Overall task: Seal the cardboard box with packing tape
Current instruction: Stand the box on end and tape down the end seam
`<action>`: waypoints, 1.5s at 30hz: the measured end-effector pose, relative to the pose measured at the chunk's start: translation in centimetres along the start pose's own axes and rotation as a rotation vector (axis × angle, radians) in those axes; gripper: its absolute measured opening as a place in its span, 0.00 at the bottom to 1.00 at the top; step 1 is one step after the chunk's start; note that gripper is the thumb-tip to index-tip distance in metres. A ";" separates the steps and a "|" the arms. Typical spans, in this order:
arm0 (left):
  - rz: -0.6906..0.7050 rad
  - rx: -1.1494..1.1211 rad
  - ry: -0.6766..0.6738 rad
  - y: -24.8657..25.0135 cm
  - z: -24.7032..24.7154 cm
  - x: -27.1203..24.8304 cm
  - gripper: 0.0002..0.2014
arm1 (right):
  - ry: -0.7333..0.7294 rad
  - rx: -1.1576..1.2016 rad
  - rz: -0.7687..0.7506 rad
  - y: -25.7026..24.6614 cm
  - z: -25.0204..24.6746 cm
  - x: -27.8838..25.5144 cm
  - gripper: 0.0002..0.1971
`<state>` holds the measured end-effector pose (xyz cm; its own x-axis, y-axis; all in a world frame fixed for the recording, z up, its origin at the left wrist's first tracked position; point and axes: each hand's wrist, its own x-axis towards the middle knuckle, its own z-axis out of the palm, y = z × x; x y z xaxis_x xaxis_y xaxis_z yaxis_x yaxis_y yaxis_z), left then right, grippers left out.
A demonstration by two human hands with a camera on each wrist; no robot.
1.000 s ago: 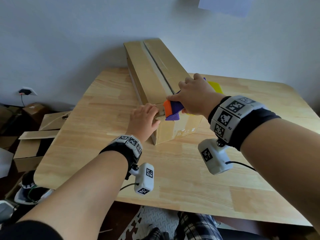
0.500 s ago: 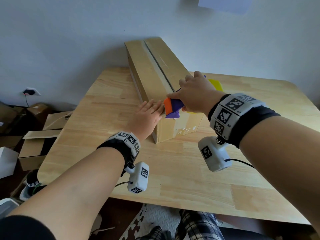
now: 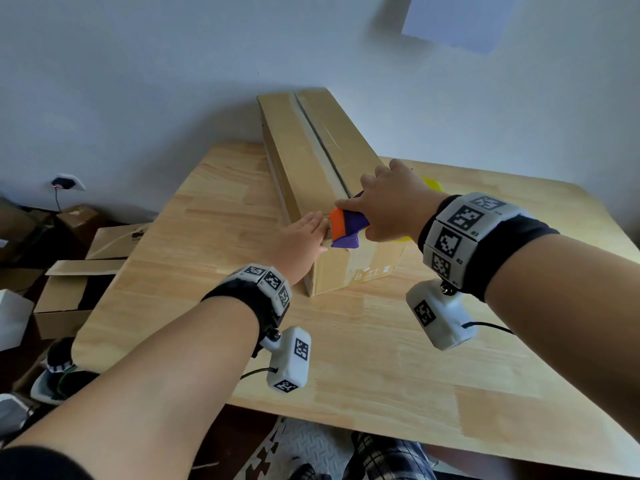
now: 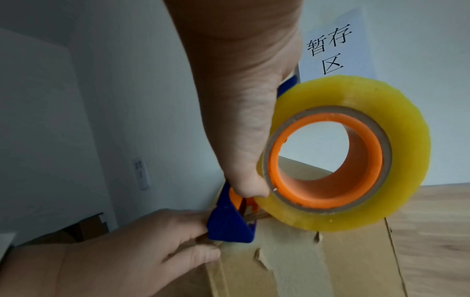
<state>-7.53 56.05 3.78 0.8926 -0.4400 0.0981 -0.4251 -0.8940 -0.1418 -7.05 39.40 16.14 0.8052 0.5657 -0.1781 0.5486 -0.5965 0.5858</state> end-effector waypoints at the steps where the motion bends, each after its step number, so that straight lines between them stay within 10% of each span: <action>1: 0.013 0.069 -0.010 0.0 0.1 0.1 0.27 | -0.007 0.034 -0.014 0.5 -0.2 -0.1 0.29; 10: 0.043 -0.007 -0.101 -0.9 1.8 -0.1 0.26 | -0.005 0.201 -0.165 3.2 -0.5 -0.2 0.22; 19: 0.025 0.064 0.159 0.5 0.5 -1.0 0.21 | 0.057 0.188 -0.229 5.7 1.2 -1.1 0.21; 36: -0.165 0.064 -0.031 1.9 0.2 -0.8 0.26 | 0.057 0.250 -0.210 8.1 3.5 -1.8 0.23; 45: -0.083 -0.079 0.180 3.2 -0.5 -1.7 0.20 | 0.048 0.204 -0.241 7.1 3.6 -0.5 0.18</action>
<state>-10.44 53.87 3.61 0.8871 -0.3658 0.2815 -0.3675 -0.9287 -0.0489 -2.73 32.83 17.60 0.6377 0.7278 -0.2522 0.7600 -0.5411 0.3600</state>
